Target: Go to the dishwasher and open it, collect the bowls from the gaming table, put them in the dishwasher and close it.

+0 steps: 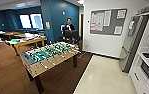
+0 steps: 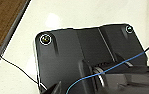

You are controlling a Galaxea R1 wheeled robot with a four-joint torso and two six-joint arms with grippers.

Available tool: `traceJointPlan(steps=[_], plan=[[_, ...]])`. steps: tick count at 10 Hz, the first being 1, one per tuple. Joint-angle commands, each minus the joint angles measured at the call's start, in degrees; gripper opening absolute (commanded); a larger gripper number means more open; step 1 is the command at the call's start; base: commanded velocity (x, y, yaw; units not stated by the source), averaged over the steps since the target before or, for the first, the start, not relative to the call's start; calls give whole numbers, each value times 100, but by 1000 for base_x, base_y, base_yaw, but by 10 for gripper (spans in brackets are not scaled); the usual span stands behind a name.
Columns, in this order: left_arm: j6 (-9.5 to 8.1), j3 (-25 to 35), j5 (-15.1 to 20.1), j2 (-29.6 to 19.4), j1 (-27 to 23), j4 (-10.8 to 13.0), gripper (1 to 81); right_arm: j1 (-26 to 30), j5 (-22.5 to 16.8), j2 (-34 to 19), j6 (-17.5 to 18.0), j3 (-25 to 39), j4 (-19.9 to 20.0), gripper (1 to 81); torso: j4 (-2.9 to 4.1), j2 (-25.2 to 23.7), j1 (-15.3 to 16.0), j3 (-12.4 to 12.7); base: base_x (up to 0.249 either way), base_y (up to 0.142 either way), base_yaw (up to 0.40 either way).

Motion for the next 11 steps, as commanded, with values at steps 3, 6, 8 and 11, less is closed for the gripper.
traceJointPlan(steps=[3,6,8,11], plan=[[18,14,249,-56,-233,60,811,222,-259,-27,-34,8,-66,811,0,0,0,0,0,0,357],[18,14,249,-39,-233,69,811,231,-259,-27,-34,8,-66,811,0,0,0,0,0,0,357],[18,14,249,-30,-233,69,811,231,-259,-27,-34,8,-66,811,0,0,-2,0,0,0,357],[18,14,249,-30,-216,69,811,213,-259,-27,-34,8,-75,811,0,0,-2,0,0,0,357]])
